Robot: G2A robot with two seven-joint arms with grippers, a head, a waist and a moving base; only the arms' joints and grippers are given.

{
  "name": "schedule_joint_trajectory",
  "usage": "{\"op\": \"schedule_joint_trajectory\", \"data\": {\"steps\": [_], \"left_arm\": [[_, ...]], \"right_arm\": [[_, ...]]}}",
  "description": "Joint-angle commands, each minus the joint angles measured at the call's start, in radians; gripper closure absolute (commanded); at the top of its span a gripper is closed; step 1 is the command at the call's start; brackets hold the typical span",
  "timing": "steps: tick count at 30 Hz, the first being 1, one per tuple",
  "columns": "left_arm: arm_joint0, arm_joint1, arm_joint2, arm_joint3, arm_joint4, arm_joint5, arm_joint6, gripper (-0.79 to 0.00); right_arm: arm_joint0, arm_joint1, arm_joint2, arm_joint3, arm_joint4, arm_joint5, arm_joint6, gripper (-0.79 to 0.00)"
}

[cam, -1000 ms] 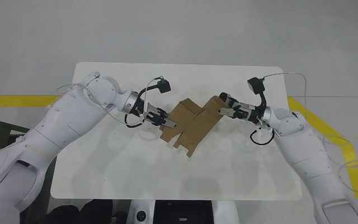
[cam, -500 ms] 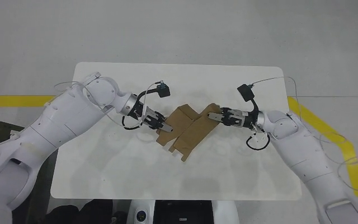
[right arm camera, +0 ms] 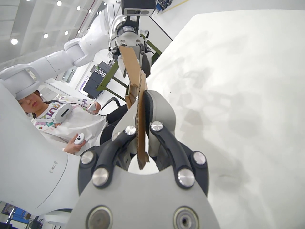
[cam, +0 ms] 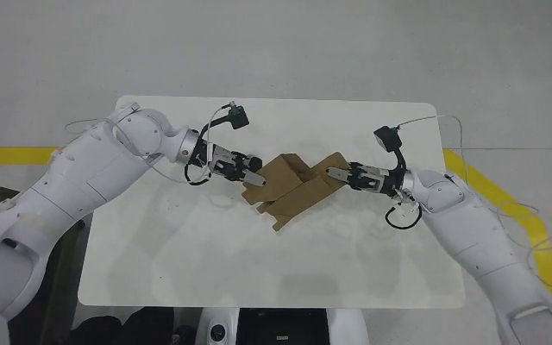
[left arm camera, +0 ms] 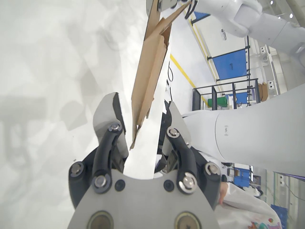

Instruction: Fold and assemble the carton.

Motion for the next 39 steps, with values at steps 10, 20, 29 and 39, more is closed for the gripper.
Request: {"op": "schedule_joint_trajectory", "data": {"steps": [10,20,29,39], "left_arm": [[0.059,0.001,-0.052,0.014,-0.021,-0.105,0.107,-0.785],[0.102,-0.002,-0.08,-0.012,-0.077,-0.111,0.112,-0.785],[0.127,0.012,-0.11,-0.037,-0.133,-0.109,0.11,-0.785],[0.141,0.029,-0.137,-0.089,-0.167,-0.112,0.113,-0.785]], "right_arm": [[-0.016,-0.008,0.049,0.002,0.038,0.0,-0.068,0.0],[-0.027,-0.025,0.077,0.023,-0.034,0.025,-0.194,0.0],[-0.038,-0.038,0.095,0.028,-0.105,0.046,-0.261,0.0],[-0.045,-0.05,0.105,0.039,-0.148,0.057,-0.285,0.0]]}}
